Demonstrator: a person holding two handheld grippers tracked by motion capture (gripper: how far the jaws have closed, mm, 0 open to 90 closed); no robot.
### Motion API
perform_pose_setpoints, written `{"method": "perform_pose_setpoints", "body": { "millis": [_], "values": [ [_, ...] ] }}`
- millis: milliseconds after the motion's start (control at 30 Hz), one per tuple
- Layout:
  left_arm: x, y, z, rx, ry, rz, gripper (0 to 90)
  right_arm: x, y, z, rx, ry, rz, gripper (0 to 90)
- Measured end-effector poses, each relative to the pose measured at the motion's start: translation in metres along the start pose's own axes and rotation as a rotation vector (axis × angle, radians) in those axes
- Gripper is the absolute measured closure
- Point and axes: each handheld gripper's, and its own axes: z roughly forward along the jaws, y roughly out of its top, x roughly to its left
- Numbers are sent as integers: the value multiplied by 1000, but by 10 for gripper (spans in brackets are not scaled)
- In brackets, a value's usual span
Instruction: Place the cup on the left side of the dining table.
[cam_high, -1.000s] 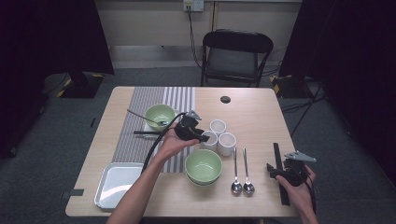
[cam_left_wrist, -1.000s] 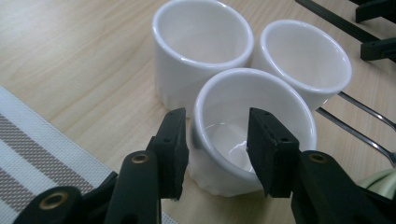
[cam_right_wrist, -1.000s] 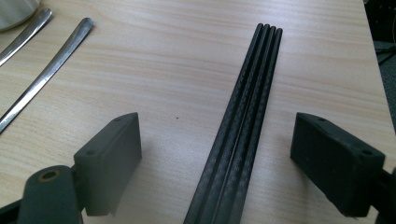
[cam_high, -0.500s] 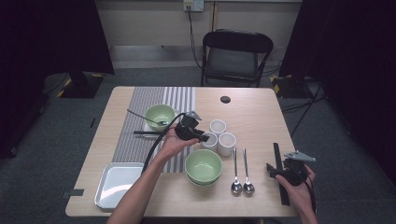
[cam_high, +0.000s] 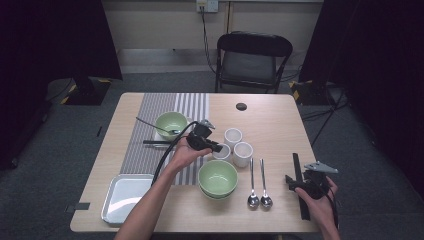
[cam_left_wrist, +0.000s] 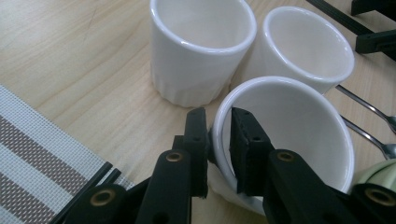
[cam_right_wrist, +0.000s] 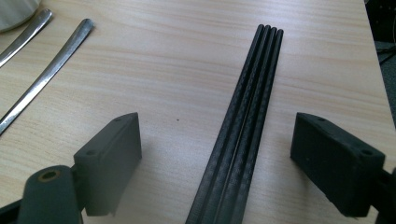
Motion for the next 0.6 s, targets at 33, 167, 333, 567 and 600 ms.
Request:
{"method": "perform_pose_setpoints", "body": {
  "millis": [33,167,333,567,600],
  "values": [
    [1,0,0,6,6,-11,777,0,0,0,0,1,-1,155],
    [3,-1,-1,8,6,-10,786,0,0,0,-1,5,-5,155],
    [5,-4,0,34,-9,-4,768,0,0,0,-1,6,-5,155],
    [3,-7,5,48,-10,2,768,0,0,0,-1,6,-5,154],
    [4,-7,6,49,-18,-7,765,0,0,0,-1,6,-5,155]
  ]
}}
